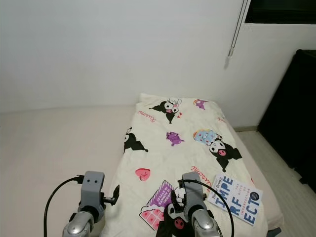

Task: Clean up the room

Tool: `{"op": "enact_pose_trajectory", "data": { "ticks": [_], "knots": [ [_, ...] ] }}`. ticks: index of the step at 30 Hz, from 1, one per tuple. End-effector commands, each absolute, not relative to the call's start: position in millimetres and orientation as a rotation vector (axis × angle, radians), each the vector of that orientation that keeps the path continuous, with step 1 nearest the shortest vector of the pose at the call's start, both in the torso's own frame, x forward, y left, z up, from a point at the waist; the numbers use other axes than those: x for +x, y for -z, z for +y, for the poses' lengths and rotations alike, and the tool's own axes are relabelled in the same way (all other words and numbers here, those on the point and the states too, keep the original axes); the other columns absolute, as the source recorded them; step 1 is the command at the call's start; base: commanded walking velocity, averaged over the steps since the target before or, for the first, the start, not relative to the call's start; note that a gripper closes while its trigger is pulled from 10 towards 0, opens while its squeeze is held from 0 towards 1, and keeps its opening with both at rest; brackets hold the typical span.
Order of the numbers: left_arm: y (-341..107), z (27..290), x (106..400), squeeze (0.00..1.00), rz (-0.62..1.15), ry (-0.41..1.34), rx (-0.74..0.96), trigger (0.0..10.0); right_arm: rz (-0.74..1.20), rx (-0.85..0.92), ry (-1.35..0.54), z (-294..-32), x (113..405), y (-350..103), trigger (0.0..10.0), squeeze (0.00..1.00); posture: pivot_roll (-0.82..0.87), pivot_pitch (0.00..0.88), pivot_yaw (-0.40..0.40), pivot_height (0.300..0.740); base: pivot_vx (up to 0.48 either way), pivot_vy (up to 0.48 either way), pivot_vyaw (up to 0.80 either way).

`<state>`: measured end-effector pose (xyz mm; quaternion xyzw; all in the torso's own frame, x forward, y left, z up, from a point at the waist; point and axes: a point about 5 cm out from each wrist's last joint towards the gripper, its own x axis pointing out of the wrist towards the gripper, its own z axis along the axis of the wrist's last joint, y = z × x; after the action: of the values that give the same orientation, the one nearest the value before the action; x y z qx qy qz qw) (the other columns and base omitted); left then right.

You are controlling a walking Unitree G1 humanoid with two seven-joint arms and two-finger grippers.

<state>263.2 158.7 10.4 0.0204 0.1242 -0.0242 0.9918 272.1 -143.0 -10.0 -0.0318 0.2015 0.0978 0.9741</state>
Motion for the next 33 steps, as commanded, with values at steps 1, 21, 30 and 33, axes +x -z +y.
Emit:
{"op": "enact_pose_trajectory", "data": {
  "ticks": [1,21,30,33],
  "knots": [
    [-9.5,158.5,260.6,0.00,0.250,0.053,0.050,10.0,0.431,-0.053,-0.184,-145.0,268.7,14.0,10.0,0.00,-0.01,0.060,-0.036,0.740,0.000,0.000,0.00],
    [-10.5,156.4,261.7,0.00,0.250,0.069,0.063,10.0,0.437,-0.049,-0.180,-145.6,267.4,15.3,10.0,0.00,-0.01,0.051,-0.031,0.740,0.000,-0.320,0.00],
    [-9.9,158.2,261.3,0.00,0.255,0.068,0.063,10.0,0.438,-0.049,-0.178,-145.5,266.0,16.1,10.0,0.00,-0.01,0.044,-0.026,0.740,0.000,-0.407,0.00],
    [-10.0,158.7,261.5,0.00,0.256,0.069,0.065,10.0,0.437,-0.048,-0.178,-145.3,265.7,16.2,10.0,0.00,-0.01,0.044,-0.026,0.740,0.000,-0.406,0.00]
  ]
}}
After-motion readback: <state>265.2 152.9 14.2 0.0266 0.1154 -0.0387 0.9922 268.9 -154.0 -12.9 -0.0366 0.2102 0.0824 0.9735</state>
